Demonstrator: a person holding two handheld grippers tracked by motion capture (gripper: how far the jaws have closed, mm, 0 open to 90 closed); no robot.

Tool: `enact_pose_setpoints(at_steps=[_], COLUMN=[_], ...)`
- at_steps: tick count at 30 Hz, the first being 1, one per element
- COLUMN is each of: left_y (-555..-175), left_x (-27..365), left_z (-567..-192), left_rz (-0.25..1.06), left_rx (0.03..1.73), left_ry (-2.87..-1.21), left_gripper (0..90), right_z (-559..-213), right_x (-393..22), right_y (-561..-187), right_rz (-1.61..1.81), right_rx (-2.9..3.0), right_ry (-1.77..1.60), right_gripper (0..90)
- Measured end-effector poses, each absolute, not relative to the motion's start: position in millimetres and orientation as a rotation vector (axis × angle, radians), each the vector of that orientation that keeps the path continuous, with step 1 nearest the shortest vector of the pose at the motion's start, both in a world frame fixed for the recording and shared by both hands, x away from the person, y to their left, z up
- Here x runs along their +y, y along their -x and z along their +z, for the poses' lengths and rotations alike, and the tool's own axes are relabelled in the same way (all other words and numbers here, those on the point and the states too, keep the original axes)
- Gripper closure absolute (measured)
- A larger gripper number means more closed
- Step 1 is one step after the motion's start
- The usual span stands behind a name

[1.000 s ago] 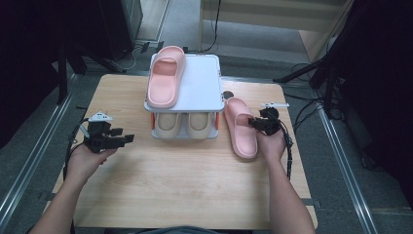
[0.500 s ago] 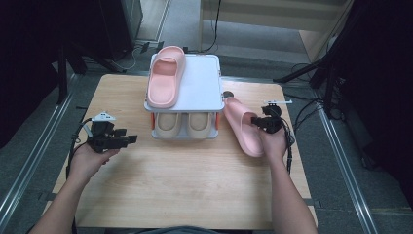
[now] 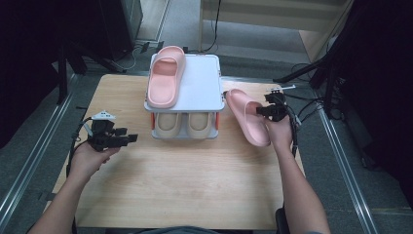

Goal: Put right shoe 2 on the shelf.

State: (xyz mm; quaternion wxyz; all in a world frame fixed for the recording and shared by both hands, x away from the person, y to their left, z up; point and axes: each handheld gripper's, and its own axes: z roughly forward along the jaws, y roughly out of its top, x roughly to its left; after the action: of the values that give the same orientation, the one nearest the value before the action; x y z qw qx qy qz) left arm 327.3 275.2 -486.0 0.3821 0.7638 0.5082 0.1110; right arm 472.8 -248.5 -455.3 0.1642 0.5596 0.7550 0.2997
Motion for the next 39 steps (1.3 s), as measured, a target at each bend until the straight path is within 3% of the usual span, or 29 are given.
enact_pose_setpoints(at_steps=[14,24,39], left_y=[-330.2,-330.4,-329.2], left_x=[274.9,271.6,267.8], left_z=[-485.6,-484.9,-483.3], left_rz=[0.267,0.269,0.248], left_rx=[1.3,1.272,1.232], left_ry=[-1.943,-1.964,-1.973], left_gripper=[40.9,41.0,41.9], right_z=[-388.8,-339.1,-329.6], right_x=[-244.3,-206.7,-123.1], right_y=[-486.2,-501.7,-530.3], right_rz=[0.864,0.872,0.795], right_rx=[2.138,2.148,2.202], right_ry=[-1.55,-1.467,-1.403], right_gripper=[83.3,83.1,82.0])
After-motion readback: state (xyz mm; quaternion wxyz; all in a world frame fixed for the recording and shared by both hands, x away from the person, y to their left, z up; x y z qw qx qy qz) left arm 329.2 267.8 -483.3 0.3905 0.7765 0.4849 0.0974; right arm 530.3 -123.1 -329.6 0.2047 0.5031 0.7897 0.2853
